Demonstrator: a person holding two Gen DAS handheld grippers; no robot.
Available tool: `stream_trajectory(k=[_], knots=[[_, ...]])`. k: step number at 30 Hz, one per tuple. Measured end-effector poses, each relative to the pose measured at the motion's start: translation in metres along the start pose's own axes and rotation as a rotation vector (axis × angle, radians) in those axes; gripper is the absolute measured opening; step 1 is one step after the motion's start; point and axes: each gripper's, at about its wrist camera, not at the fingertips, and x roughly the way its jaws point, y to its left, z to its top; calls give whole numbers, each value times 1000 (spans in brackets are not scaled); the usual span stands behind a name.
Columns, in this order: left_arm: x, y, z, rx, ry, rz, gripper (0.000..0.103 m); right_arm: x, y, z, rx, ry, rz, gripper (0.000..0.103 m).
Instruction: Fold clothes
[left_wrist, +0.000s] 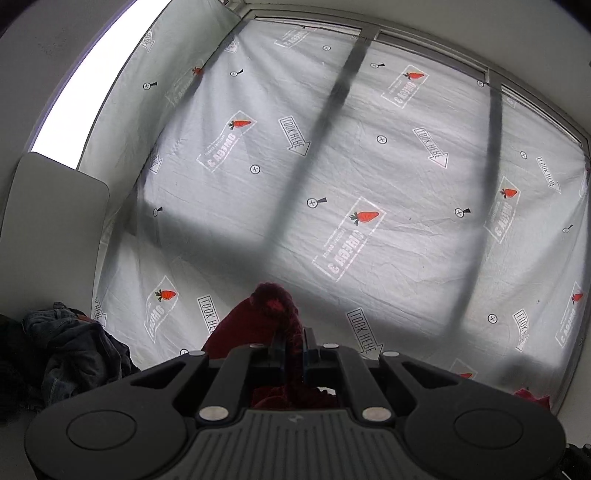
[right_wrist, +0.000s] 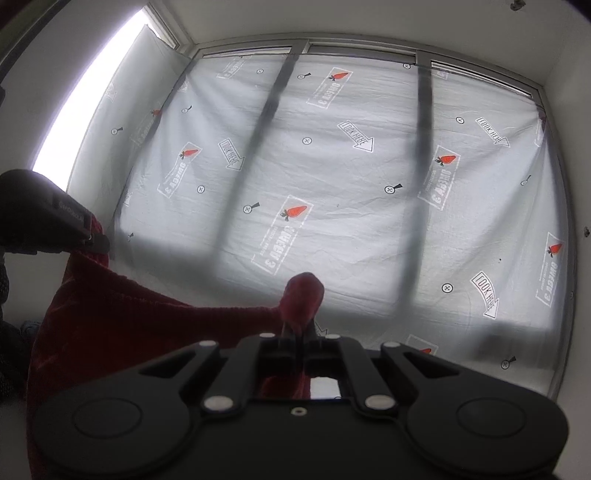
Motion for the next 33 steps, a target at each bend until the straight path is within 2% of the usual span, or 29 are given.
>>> stream_trajectory(k=[4,6,8,9,10,11,12,14,15,17,18,23,25,30,33], knots=[[94,0,-42,70,143,78,8,72,18,-44,-32,148,-13,4],[148,1,-71,127,222,127,9,123,32,-80,-3,260,5,4],[212,8,-112,188,353,170,13,183,46,-129,27,378,30,5],[240,15,-134,216,432,171,17,210,53,-155,56,447,48,15],[268,22,-157,244,512,172,23,237,59,-182,84,516,65,34],[290,32,-180,259,593,168,35,258,64,-207,116,584,77,42],[302,45,-200,263,664,157,41,268,67,-229,154,649,78,46],[309,64,-222,270,728,136,41,288,72,-273,231,778,80,45],[306,73,-231,275,740,127,49,291,73,-290,258,830,73,46],[298,91,-246,296,782,111,64,270,66,-304,274,883,32,57],[294,99,-253,302,810,115,66,259,63,-312,282,910,11,65],[273,134,-282,316,947,181,66,207,45,-347,317,1040,-94,66],[266,141,-289,330,986,215,66,189,33,-351,316,1077,-127,67],[252,142,-296,412,1011,234,66,156,10,-358,340,1130,-180,67],[248,141,-298,413,1023,237,66,143,0,-361,357,1152,-186,67]])
